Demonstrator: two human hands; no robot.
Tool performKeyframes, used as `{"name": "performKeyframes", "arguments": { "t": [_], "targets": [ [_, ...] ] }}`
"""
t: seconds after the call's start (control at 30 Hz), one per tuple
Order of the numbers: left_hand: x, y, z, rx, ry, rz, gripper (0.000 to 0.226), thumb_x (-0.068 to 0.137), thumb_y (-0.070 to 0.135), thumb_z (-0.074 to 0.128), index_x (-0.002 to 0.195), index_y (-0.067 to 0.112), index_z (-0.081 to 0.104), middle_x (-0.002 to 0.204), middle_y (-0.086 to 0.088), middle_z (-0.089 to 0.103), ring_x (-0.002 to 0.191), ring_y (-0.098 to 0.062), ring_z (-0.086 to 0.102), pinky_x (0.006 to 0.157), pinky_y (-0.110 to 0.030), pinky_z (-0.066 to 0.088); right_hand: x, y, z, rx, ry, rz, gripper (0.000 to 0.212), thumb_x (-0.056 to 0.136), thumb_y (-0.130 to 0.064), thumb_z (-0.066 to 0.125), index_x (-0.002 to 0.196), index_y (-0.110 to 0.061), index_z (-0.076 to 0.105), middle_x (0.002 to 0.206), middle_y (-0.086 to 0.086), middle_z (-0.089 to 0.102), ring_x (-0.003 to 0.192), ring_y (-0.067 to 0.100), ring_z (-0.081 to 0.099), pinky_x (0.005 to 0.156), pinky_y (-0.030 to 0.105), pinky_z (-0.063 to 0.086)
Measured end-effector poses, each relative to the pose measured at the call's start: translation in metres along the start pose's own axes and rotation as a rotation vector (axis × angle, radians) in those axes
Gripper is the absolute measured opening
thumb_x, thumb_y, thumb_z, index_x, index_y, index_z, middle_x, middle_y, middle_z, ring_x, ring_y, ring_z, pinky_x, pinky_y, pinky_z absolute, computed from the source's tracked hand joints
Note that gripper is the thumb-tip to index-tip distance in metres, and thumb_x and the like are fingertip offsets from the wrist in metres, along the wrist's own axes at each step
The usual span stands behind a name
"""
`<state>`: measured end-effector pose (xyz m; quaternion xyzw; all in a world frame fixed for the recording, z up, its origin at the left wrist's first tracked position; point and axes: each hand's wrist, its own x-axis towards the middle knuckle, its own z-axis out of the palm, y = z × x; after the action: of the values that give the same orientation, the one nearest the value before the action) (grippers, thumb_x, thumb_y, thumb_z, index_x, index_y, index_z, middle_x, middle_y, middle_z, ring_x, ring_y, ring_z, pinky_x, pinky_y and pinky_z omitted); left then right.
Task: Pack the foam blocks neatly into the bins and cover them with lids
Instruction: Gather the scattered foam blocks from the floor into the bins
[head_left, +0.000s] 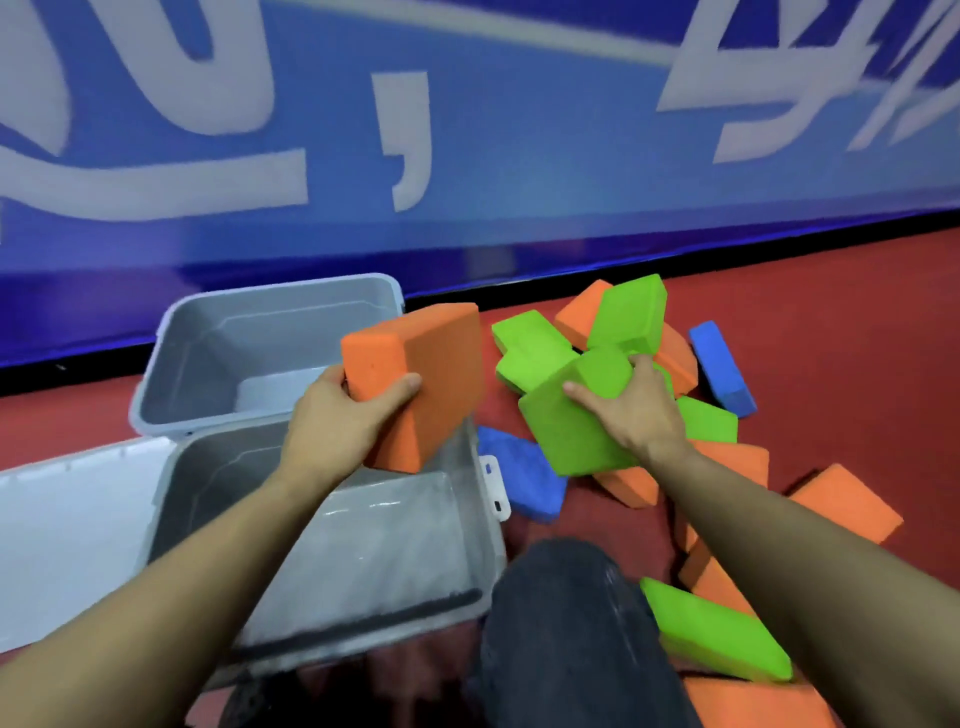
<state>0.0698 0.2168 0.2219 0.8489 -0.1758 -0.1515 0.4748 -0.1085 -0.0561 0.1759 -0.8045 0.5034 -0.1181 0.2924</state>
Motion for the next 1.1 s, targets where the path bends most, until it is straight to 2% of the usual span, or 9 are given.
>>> {"name": "performKeyframes", "arguments": {
  "t": [0.13, 0.3, 0.5, 0.6, 0.7, 0.8, 0.97, 1.1],
  "targets": [
    [-0.024, -0.023, -0.062, 0.02, 0.117, -0.03, 0.055, 0.068, 0.07, 0.076, 0.105, 0.031, 0.066, 0.097, 0.012, 0.073, 0.091, -0.013, 0.07, 0.086, -0.044, 0.057, -0.03, -0.068, -0.004, 0.087, 0.053, -0.059, 0.101, 0.068, -0.083, 0.067, 0.138, -0.018, 0.035, 0.126, 0.016, 0.064, 0.116, 0.039, 0.062, 0.091, 0.047, 0.048],
    [-0.047, -0.063, -0.119, 0.09, 0.207, -0.126, 0.069, 0.062, 0.083, 0.068, 0.107, 0.031, 0.064, 0.097, 0.013, 0.071, 0.088, -0.015, 0.069, 0.083, -0.045, 0.058, -0.067, -0.135, 0.024, 0.13, 0.032, -0.152, 0.094, 0.068, -0.086, 0.064, 0.129, -0.02, 0.04, 0.12, 0.014, 0.066, 0.112, 0.039, 0.063, 0.083, 0.043, 0.045],
    [-0.052, -0.118, -0.157, 0.216, 0.232, -0.253, 0.064, 0.069, 0.08, 0.067, 0.106, 0.029, 0.059, 0.099, 0.006, 0.067, 0.089, -0.024, 0.066, 0.081, -0.044, 0.056, -0.106, -0.179, 0.091, 0.016, -0.114, -0.246, 0.098, 0.067, -0.093, 0.053, 0.129, -0.018, 0.044, 0.121, 0.015, 0.067, 0.112, 0.039, 0.063, 0.088, 0.045, 0.047],
    [-0.043, -0.147, -0.161, 0.268, 0.199, -0.333, 0.072, 0.068, 0.08, 0.068, 0.113, 0.026, 0.052, 0.102, 0.004, 0.061, 0.093, -0.029, 0.063, 0.083, -0.044, 0.054, -0.116, -0.188, 0.13, -0.046, -0.206, -0.262, 0.092, 0.069, -0.093, 0.052, 0.124, -0.019, 0.045, 0.12, 0.015, 0.067, 0.112, 0.038, 0.064, 0.087, 0.043, 0.048],
    [-0.03, -0.17, -0.159, 0.324, 0.119, -0.397, 0.088, 0.061, 0.083, 0.068, 0.122, 0.021, 0.053, 0.11, -0.002, 0.065, 0.098, -0.03, 0.063, 0.083, -0.041, 0.052, -0.12, -0.188, 0.167, -0.081, -0.348, -0.247, 0.093, 0.069, -0.088, 0.06, 0.129, -0.018, 0.042, 0.129, 0.013, 0.065, 0.119, 0.036, 0.061, 0.093, 0.042, 0.048],
    [-0.02, -0.186, -0.151, 0.437, 0.039, -0.414, 0.083, 0.068, 0.078, 0.07, 0.122, 0.017, 0.055, 0.115, -0.007, 0.067, 0.101, -0.032, 0.063, 0.078, -0.037, 0.048, -0.125, -0.187, 0.195, -0.193, -0.451, -0.268, 0.097, 0.067, -0.085, 0.064, 0.132, -0.018, 0.039, 0.135, 0.013, 0.061, 0.124, 0.035, 0.058, 0.097, 0.045, 0.048],
    [-0.012, -0.212, -0.139, 0.492, -0.06, -0.494, 0.081, 0.069, 0.077, 0.07, 0.115, 0.012, 0.059, 0.115, -0.012, 0.068, 0.104, -0.033, 0.064, 0.083, -0.038, 0.052, -0.139, -0.188, 0.233, -0.292, -0.579, -0.252, 0.103, 0.065, -0.083, 0.069, 0.136, -0.017, 0.035, 0.137, 0.012, 0.06, 0.127, 0.034, 0.057, 0.098, 0.043, 0.049],
    [-0.011, -0.227, -0.137, 0.513, -0.088, -0.543, 0.08, 0.068, 0.071, 0.076, 0.116, 0.009, 0.059, 0.118, -0.014, 0.067, 0.107, -0.033, 0.064, 0.084, -0.037, 0.053, -0.155, -0.188, 0.259, -0.38, -0.646, -0.308, 0.098, 0.063, -0.079, 0.074, 0.13, -0.018, 0.036, 0.132, 0.011, 0.063, 0.125, 0.033, 0.058, 0.089, 0.04, 0.046]
  ]
}}
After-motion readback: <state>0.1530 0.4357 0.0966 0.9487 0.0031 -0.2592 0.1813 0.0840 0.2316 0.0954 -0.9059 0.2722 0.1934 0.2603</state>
